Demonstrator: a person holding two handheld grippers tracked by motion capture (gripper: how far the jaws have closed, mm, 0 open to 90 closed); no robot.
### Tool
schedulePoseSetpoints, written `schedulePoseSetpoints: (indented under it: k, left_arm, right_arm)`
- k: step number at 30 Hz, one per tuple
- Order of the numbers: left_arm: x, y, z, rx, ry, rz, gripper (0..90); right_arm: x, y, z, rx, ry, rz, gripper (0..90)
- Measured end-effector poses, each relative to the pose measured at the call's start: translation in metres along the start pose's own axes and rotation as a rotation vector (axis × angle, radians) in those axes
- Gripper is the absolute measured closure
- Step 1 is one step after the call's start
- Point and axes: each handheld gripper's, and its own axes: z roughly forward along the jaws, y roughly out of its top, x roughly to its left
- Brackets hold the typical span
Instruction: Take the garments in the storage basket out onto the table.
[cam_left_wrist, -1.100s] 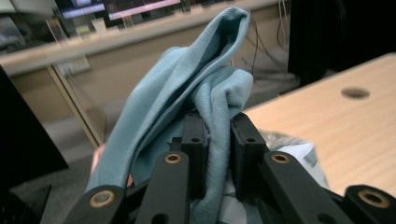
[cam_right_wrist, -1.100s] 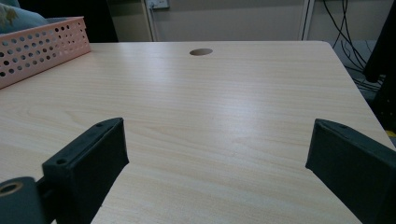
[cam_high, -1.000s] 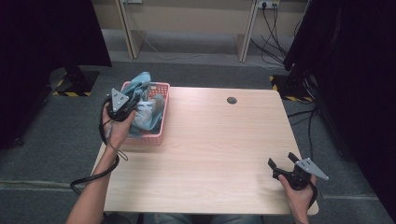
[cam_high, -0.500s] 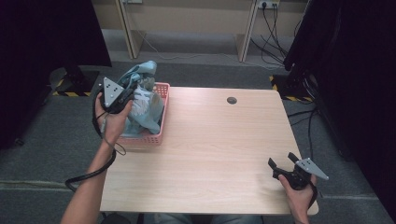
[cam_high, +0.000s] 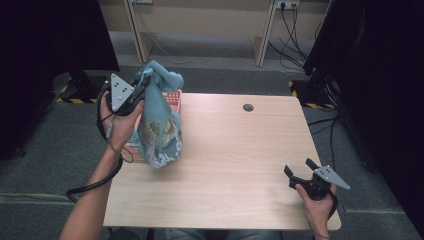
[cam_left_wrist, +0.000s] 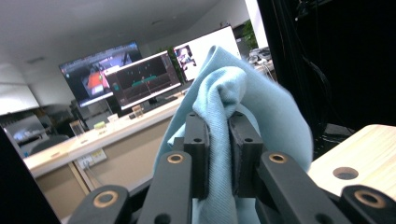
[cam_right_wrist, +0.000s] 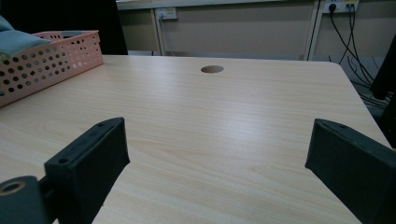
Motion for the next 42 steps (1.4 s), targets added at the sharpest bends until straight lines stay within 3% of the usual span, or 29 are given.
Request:
schedulePoseSetpoints:
  k: [6, 7, 8, 9, 11, 12, 14, 15, 17, 18, 19, 20, 22, 23, 24, 25, 27, 28, 30, 31, 32, 33, 35, 36, 42]
  left_arm:
    - [-0.001, 0.024, -0.003, -0.040, -0.019, 0.029, 79.7]
    - [-0.001, 0.035, -0.004, -0.057, -0.021, 0.036, 79.7]
    - [-0.001, 0.035, -0.004, -0.057, -0.021, 0.036, 79.6]
    - [-0.001, 0.035, -0.004, -0.057, -0.021, 0.036, 79.6]
    - [-0.002, 0.041, -0.004, -0.062, -0.025, 0.052, 79.6]
    - [-0.002, 0.041, -0.004, -0.062, -0.025, 0.052, 79.6]
    - [-0.003, 0.044, -0.005, -0.065, -0.028, 0.058, 79.6]
    - [-0.003, 0.044, -0.005, -0.065, -0.028, 0.058, 79.6]
    - [-0.003, 0.044, -0.004, -0.065, -0.029, 0.058, 79.6]
    - [-0.003, 0.044, -0.004, -0.063, -0.032, 0.060, 79.6]
    - [-0.003, 0.044, -0.004, -0.063, -0.032, 0.060, 79.6]
    - [-0.003, 0.044, -0.004, -0.063, -0.032, 0.060, 79.6]
    - [-0.003, 0.045, -0.004, -0.065, -0.032, 0.059, 79.5]
    - [-0.004, 0.046, -0.004, -0.065, -0.033, 0.061, 79.5]
    - [-0.004, 0.046, -0.004, -0.065, -0.033, 0.061, 79.5]
    - [-0.004, 0.046, -0.004, -0.065, -0.033, 0.061, 79.5]
    - [-0.004, 0.047, -0.004, -0.067, -0.034, 0.061, 79.4]
    - [-0.004, 0.047, -0.004, -0.067, -0.034, 0.061, 79.4]
    - [-0.004, 0.047, -0.004, -0.067, -0.035, 0.063, 79.4]
    - [-0.004, 0.047, -0.003, -0.067, -0.035, 0.061, 79.4]
    - [-0.004, 0.047, -0.003, -0.067, -0.035, 0.061, 79.3]
    - [-0.004, 0.047, -0.003, -0.067, -0.035, 0.061, 79.3]
    - [-0.005, 0.047, -0.003, -0.066, -0.038, 0.063, 79.3]
    - [-0.005, 0.047, -0.003, -0.065, -0.038, 0.062, 79.3]
    - [-0.005, 0.047, -0.002, -0.064, -0.039, 0.063, 79.3]
  right_arm:
    - [0.007, 0.007, 0.000, -0.005, 0.029, -0.004, 5.2]
    - [0.009, 0.009, 0.001, -0.010, 0.038, -0.006, 5.2]
    - [0.009, 0.009, 0.001, -0.010, 0.038, -0.006, 5.2]
    - [0.016, 0.018, 0.005, -0.027, 0.070, -0.006, 5.2]
    - [0.016, 0.018, 0.005, -0.027, 0.070, -0.006, 4.9]
    - [0.024, 0.026, 0.010, -0.039, 0.100, -0.012, 4.7]
    - [0.024, 0.026, 0.010, -0.039, 0.100, -0.012, 4.7]
    - [0.034, 0.035, 0.017, -0.048, 0.134, -0.025, 4.5]
    - [0.034, 0.035, 0.017, -0.048, 0.134, -0.025, 4.5]
    - [0.044, 0.043, 0.024, -0.053, 0.168, -0.037, 4.3]
    - [0.044, 0.043, 0.024, -0.053, 0.168, -0.037, 4.3]
    - [0.056, 0.049, 0.033, -0.053, 0.204, -0.051, 4.0]
    - [0.056, 0.049, 0.033, -0.053, 0.204, -0.051, 4.0]
    - [0.069, 0.054, 0.043, -0.048, 0.242, -0.067, 3.7]
    - [0.069, 0.054, 0.043, -0.048, 0.242, -0.067, 3.7]
    - [0.086, 0.061, 0.056, -0.044, 0.290, -0.087, 3.7]
    - [0.086, 0.061, 0.056, -0.044, 0.290, -0.087, 3.5]
    - [0.101, 0.066, 0.067, -0.041, 0.333, -0.100, 3.3]
    - [0.101, 0.066, 0.067, -0.041, 0.333, -0.100, 3.3]
    - [0.118, 0.072, 0.078, -0.033, 0.374, -0.122, 3.2]
    - [0.118, 0.072, 0.078, -0.033, 0.374, -0.122, 3.2]
    - [0.131, 0.077, 0.088, -0.031, 0.404, -0.139, 3.2]
    - [0.131, 0.077, 0.088, -0.031, 0.404, -0.139, 3.2]
    - [0.143, 0.081, 0.096, -0.025, 0.428, -0.147, 3.1]
    - [0.167, 0.086, 0.112, -0.008, 0.489, -0.166, 3.0]
